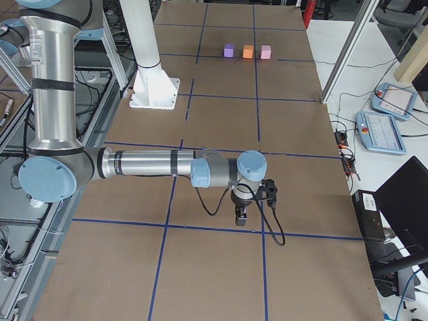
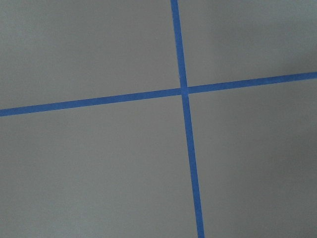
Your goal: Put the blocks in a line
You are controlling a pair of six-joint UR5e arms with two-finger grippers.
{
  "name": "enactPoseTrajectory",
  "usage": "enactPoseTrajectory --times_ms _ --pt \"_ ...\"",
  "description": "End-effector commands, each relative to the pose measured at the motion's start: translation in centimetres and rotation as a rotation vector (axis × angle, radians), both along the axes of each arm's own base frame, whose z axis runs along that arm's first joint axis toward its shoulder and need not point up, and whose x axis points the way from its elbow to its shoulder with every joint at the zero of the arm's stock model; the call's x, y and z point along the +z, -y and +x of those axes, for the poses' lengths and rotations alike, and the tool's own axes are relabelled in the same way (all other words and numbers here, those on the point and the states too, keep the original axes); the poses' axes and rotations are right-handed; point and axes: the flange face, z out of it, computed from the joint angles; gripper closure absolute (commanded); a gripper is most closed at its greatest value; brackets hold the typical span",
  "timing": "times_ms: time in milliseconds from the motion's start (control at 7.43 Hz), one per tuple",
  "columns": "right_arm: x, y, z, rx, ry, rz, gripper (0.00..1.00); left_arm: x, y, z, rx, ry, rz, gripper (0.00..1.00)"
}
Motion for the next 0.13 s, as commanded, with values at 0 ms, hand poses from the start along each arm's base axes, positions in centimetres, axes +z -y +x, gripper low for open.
enactPoseTrajectory --times_ms 0 --pt "-0.05 0.0 0.04 0.001 -0.001 0.001 0.0 -0.06 0.06 0.0 0.0 0.0 0.001 0.0"
